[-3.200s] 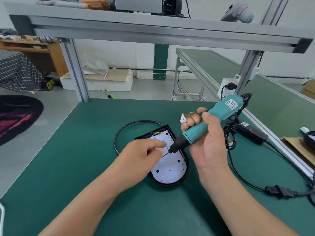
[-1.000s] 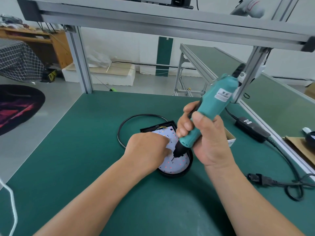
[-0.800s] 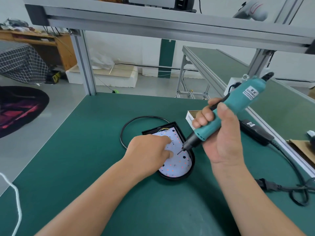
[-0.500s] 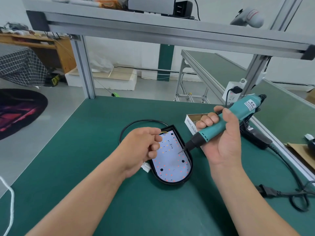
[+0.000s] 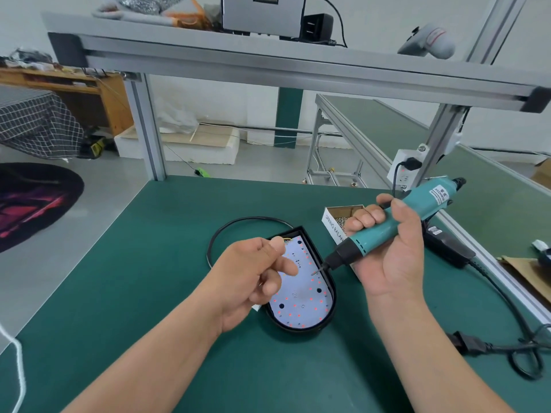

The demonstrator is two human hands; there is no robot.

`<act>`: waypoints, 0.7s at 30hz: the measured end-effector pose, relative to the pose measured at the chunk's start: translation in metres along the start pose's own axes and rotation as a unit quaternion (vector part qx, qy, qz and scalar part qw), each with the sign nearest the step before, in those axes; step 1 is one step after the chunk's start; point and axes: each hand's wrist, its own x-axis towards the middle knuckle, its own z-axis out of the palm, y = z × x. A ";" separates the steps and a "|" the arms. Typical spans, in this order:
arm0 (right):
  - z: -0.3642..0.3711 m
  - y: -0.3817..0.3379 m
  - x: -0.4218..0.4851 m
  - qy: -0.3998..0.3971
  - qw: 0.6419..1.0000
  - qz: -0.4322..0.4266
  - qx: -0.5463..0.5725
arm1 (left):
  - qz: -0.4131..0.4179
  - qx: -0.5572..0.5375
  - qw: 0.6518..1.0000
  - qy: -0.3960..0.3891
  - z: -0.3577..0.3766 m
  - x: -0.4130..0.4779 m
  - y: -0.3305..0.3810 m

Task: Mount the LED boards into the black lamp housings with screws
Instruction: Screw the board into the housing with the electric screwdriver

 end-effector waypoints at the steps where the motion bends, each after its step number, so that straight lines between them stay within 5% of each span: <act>1: 0.000 0.000 0.001 0.002 1.000 -0.002 0.000 | 0.008 0.021 1.000 0.004 0.000 0.000 -0.001; 11: 0.000 -0.002 0.001 0.012 1.000 -0.009 0.011 | -0.036 -0.017 0.997 -0.065 0.000 -0.002 -0.002; 21: 0.003 -0.002 -0.002 0.006 1.000 -0.005 0.017 | -0.012 0.097 0.993 -0.071 0.001 -0.003 -0.006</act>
